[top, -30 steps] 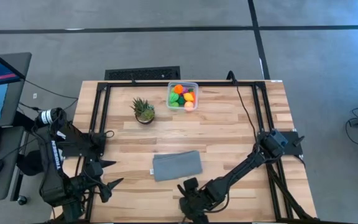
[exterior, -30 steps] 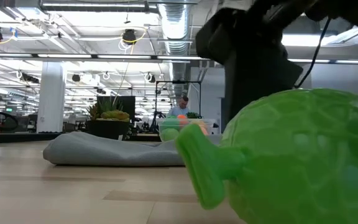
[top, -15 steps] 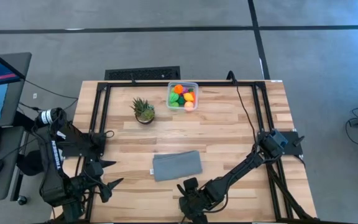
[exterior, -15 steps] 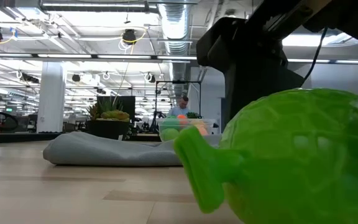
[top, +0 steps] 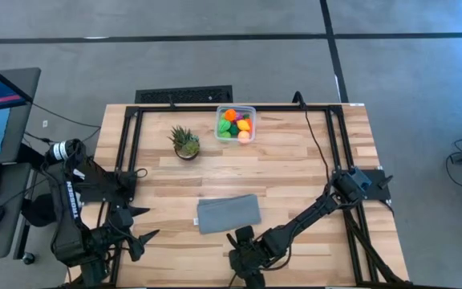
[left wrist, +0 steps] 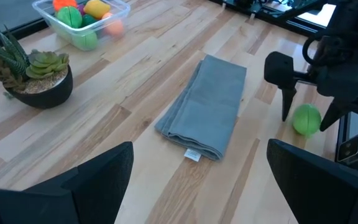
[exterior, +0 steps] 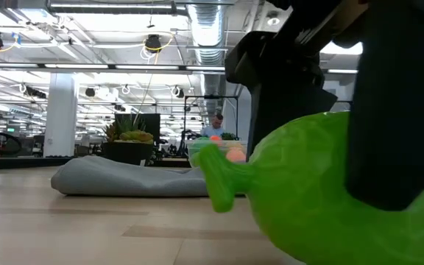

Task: Pick and placing Produce into tupperware
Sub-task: Put the melon into the bin

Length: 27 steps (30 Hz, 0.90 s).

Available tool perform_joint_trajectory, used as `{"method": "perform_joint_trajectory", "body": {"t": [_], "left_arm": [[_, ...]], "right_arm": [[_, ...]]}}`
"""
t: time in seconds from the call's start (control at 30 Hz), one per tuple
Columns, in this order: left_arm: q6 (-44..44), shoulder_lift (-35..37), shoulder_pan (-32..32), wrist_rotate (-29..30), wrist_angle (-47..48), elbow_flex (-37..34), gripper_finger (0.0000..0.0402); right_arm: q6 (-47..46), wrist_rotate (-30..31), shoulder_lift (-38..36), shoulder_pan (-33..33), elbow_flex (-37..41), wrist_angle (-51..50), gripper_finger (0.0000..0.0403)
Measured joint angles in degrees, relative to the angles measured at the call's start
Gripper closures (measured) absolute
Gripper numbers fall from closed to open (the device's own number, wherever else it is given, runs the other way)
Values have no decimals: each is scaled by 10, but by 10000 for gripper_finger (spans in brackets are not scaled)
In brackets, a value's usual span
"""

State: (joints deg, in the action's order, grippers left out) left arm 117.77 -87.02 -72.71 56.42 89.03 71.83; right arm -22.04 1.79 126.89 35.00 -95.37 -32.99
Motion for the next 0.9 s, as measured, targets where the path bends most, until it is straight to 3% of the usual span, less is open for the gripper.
{"method": "perform_joint_trajectory", "body": {"t": [0.9], "left_arm": [[-1, 0, 0, 0, 0, 0, 42]], "right_arm": [[-22, -2, 14, -1, 0, -25, 55]]}}
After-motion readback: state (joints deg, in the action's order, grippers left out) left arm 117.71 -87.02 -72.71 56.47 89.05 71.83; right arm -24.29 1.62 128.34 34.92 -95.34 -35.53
